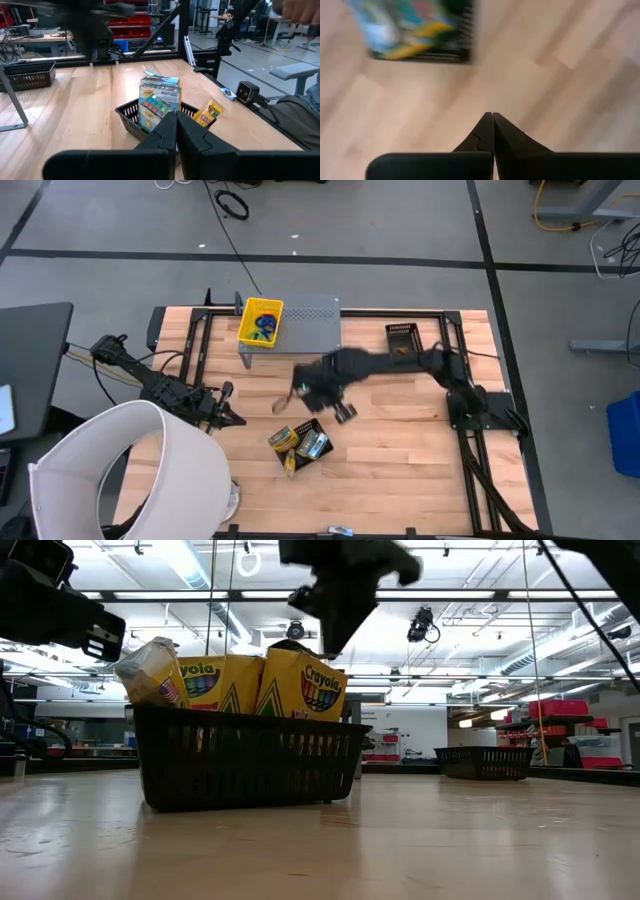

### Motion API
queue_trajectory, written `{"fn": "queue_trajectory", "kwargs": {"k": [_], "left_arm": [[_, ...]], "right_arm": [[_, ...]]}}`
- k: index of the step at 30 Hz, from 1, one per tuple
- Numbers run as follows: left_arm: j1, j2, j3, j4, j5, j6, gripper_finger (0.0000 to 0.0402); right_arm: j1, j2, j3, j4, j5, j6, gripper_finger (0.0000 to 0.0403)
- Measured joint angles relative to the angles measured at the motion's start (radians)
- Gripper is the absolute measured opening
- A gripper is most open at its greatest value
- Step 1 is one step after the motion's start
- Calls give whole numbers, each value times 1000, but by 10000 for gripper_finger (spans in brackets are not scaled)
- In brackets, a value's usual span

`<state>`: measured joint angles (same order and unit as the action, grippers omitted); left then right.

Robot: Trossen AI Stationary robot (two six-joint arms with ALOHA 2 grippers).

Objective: Pick & Place Office Desk Supplies
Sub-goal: Put the bottom black bin on the shelf

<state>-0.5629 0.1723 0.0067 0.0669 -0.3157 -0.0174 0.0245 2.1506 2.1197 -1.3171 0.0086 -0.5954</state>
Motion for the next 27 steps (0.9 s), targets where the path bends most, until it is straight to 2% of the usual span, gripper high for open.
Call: {"fn": "queue_trajectory", "kwargs": {"k": [4,9,15,17,22,27], "left_arm": [[0,1,0,-3,-2,2,8],[0,1,0,-3,-20,2,8],[0,0,0,8,-25,2,8],[0,0,0,12,-27,5,8],[0,0,0,15,-28,20,8],[0,0,0,17,-28,9,8]], "right_arm": [[109,-2,0,-17,-11,89,0],[215,-8,-1,34,-184,285,0],[319,-8,-148,238,-254,441,0],[333,-9,-229,329,-224,478,0],[339,-8,-398,527,-71,590,0],[339,-7,-499,617,91,655,0]]}}
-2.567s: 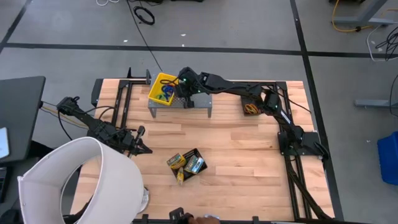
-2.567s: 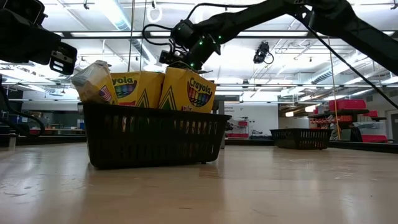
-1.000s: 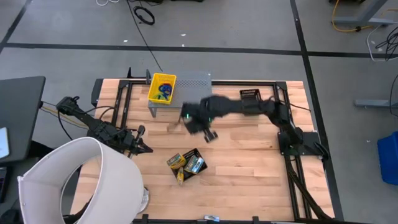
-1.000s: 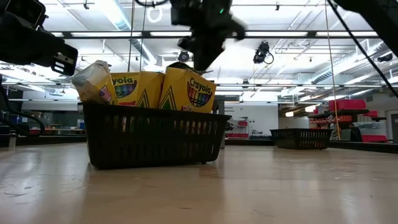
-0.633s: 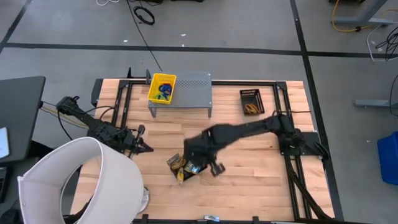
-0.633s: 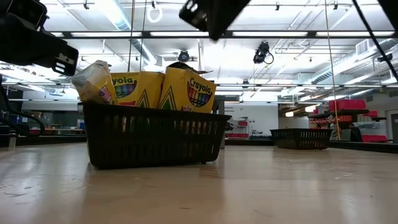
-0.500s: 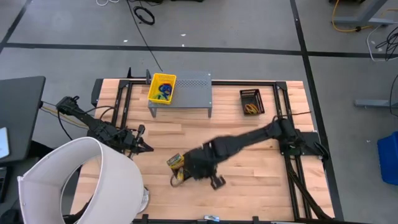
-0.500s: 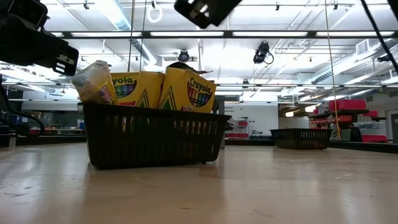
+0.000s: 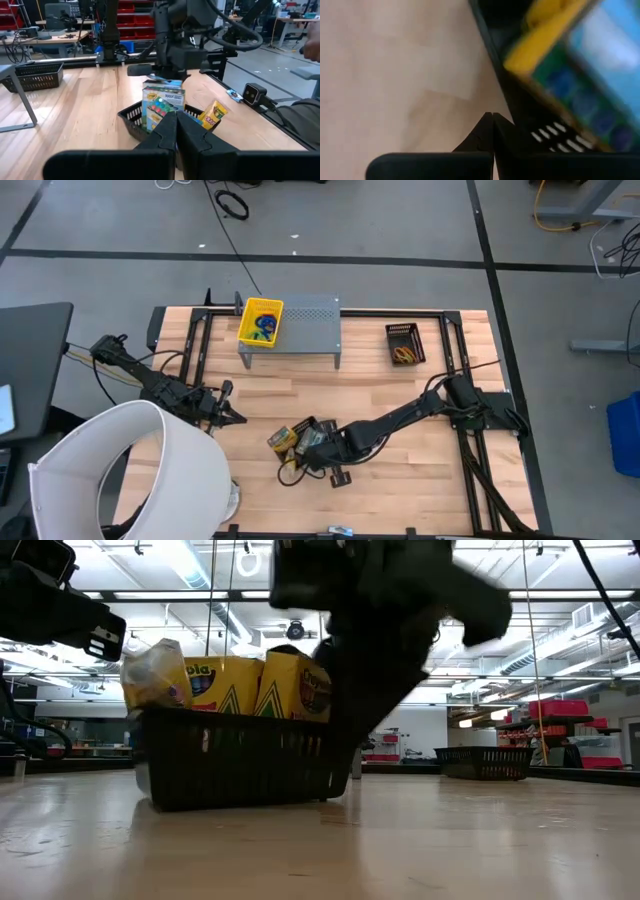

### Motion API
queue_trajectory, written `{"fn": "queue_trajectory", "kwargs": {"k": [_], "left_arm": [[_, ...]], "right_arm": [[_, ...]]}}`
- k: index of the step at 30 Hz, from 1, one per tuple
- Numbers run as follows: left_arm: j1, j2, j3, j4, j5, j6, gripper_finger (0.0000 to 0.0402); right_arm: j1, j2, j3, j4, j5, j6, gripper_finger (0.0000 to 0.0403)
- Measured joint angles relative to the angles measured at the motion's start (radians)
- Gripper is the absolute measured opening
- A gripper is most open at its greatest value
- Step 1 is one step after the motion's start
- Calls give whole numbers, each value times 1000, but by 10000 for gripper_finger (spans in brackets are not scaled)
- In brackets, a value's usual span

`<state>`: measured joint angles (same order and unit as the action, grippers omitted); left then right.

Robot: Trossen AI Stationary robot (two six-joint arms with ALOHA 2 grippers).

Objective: Pick & Place Office Desk Supplies
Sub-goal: Put the bottom black bin on the shelf

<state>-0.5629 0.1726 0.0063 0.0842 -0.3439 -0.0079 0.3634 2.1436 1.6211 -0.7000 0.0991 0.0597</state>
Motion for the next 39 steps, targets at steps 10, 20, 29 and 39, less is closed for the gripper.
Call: {"fn": "queue_trajectory", "kwargs": {"k": [10,20,29,39], "left_arm": [[0,0,0,6,-20,-7,8],[0,0,0,9,-49,-2,8],[0,0,0,5,-48,0,8],[0,0,0,6,-63,9,8]], "right_arm": [[-2,0,-26,-12,282,15,0],[-34,-8,-26,-172,525,133,0],[54,-134,35,-25,244,70,0],[51,-58,58,367,-72,38,0]]}}
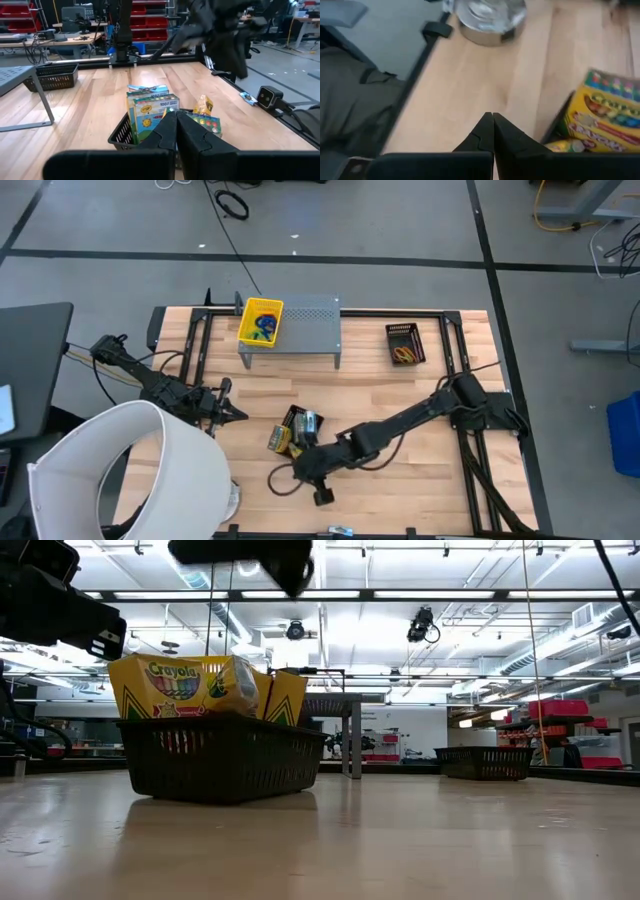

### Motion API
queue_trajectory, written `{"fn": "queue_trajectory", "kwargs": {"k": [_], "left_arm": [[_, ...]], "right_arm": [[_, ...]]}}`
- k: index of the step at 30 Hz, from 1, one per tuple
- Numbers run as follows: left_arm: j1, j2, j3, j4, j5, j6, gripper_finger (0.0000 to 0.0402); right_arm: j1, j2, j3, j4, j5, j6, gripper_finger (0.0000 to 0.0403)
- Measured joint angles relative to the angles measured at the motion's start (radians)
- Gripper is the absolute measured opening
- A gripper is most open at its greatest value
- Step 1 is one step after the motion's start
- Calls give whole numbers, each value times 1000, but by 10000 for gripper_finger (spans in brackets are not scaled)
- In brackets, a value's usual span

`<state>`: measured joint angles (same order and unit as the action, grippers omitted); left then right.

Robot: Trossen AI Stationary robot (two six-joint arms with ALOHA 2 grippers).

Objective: Pick & Place Office Desk Supplies
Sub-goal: Put the bottom black bin on the shelf

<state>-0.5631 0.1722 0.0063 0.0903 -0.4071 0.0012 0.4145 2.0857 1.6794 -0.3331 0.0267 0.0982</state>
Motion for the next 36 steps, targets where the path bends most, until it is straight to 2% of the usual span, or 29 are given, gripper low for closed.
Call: {"fn": "queue_trajectory", "kwargs": {"k": [11,17,26,36], "left_arm": [[0,2,0,0,-4,-2,8],[0,2,0,0,-4,-4,8],[0,2,0,0,-4,-4,8],[0,2,0,1,-4,-4,8]], "right_arm": [[-10,88,-2,-12,-27,28,0],[-8,90,-2,-78,111,47,0],[-7,90,-2,-160,258,74,0],[-19,90,0,-232,314,72,0]]}}
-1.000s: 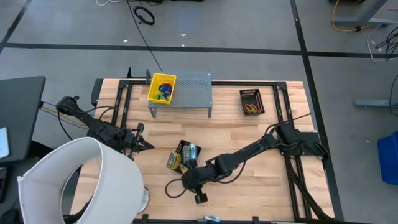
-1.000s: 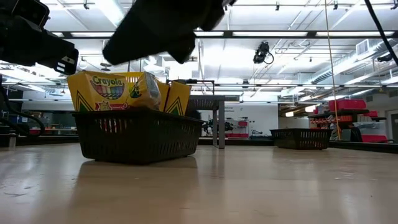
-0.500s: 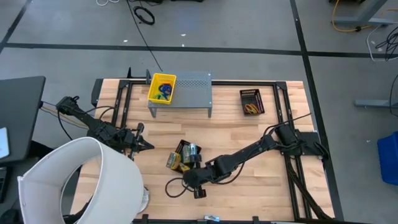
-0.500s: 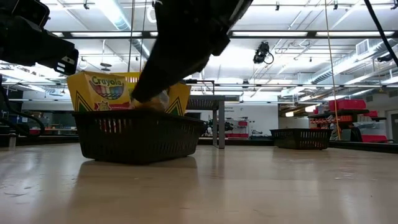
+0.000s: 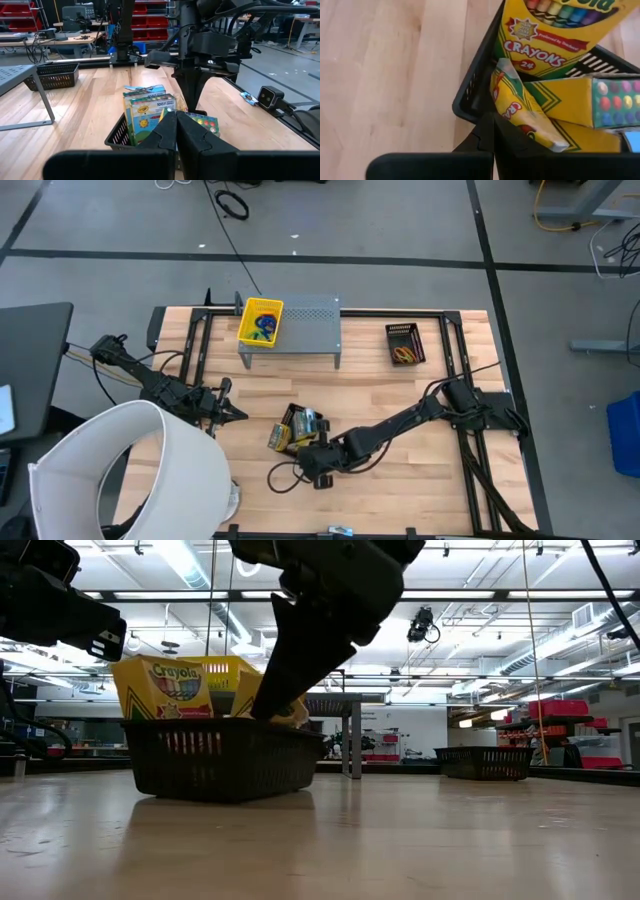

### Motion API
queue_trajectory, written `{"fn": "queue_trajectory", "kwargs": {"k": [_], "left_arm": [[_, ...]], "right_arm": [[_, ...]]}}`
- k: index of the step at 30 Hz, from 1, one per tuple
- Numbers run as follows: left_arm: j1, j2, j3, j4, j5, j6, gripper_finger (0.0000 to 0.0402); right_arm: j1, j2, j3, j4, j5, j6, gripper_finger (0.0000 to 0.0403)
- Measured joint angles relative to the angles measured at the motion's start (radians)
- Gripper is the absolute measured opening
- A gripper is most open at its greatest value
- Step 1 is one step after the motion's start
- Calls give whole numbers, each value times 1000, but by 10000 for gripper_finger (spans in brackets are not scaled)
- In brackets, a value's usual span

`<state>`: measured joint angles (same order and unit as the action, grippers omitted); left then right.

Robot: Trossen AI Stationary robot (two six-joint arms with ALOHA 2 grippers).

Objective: Pick & Place Office Desk Supplies
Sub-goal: Put the bottom black bin on the shelf

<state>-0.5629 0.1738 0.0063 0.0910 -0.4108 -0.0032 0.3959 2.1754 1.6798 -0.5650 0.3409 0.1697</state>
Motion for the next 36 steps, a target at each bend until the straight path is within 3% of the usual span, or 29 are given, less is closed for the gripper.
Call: {"fn": "queue_trajectory", "kwargs": {"k": [3,8,18,22,27,36], "left_arm": [[0,0,0,0,0,0,8],[0,0,0,1,0,3,8],[0,0,0,1,0,7,8],[0,0,0,1,0,7,8],[0,-1,0,2,0,10,8],[0,1,0,11,0,11,8]], "right_arm": [[0,-2,0,0,-11,-18,0],[5,-2,44,-3,-119,-76,20],[-3,5,105,25,-156,-75,161],[-15,27,105,33,-167,-64,197],[-20,65,105,87,-177,-76,198],[-26,104,105,62,-151,-88,158]]}}
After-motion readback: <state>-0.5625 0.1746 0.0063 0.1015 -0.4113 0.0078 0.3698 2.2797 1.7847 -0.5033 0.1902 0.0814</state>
